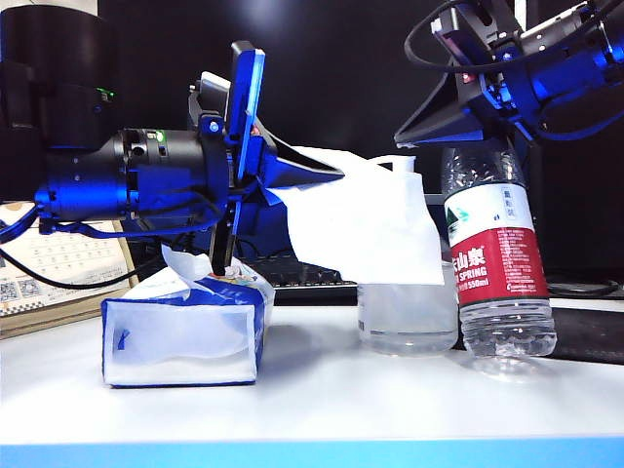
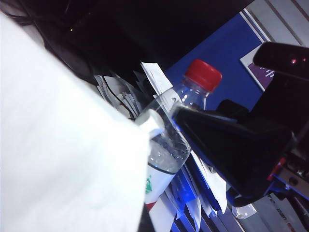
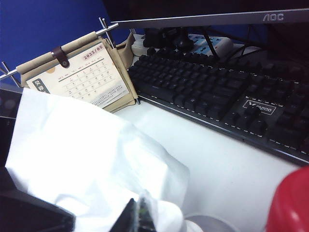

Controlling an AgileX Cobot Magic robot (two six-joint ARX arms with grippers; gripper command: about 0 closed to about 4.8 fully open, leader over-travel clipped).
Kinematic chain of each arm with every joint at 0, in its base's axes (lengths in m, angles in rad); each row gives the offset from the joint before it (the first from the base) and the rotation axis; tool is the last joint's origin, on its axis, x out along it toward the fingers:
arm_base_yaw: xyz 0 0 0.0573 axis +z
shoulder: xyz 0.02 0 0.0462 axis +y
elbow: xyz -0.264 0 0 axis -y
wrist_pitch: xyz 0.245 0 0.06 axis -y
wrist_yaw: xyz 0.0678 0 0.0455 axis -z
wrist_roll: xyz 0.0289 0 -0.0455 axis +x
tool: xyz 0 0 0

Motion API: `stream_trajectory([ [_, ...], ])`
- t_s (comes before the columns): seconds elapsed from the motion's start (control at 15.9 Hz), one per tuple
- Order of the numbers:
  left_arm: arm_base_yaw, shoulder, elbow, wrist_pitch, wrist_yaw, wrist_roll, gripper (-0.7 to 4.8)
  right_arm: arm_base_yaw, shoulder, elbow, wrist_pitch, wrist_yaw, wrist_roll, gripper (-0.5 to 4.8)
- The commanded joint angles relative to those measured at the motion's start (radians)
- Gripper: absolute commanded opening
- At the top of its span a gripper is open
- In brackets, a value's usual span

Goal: Pull out a tissue from the tissue dispenser, then press the switch of the alcohol sanitizer bottle to drop some sanitizer on the paper tissue, and finally place the treated tissue on the table.

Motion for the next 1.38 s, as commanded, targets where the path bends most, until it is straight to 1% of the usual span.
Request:
stream_trajectory([
  [0.06,0.0,-0.002,0.005,0.02,0.007,-0.004,-0.06,0.002,-0.002,0.007,-0.001,-0.001,0.001,-0.05],
  [0.63,0.0,-0.002,0.005,0.027,0.007,-0.01,-0.06,0.002,0.034,0.007,-0.019,-0.014,0.001,-0.05],
  [1.01,0.0,-0.002,0.005,0.034,0.007,-0.009,-0.06,0.002,0.034,0.006,-0.12,-0.014,-0.026,-0.05],
  [1.38,0.0,-0.002,0.005,0.031,0.007,0.005,-0.06,0.002,0.034,0.004,-0.159,-0.025,-0.03,-0.05],
])
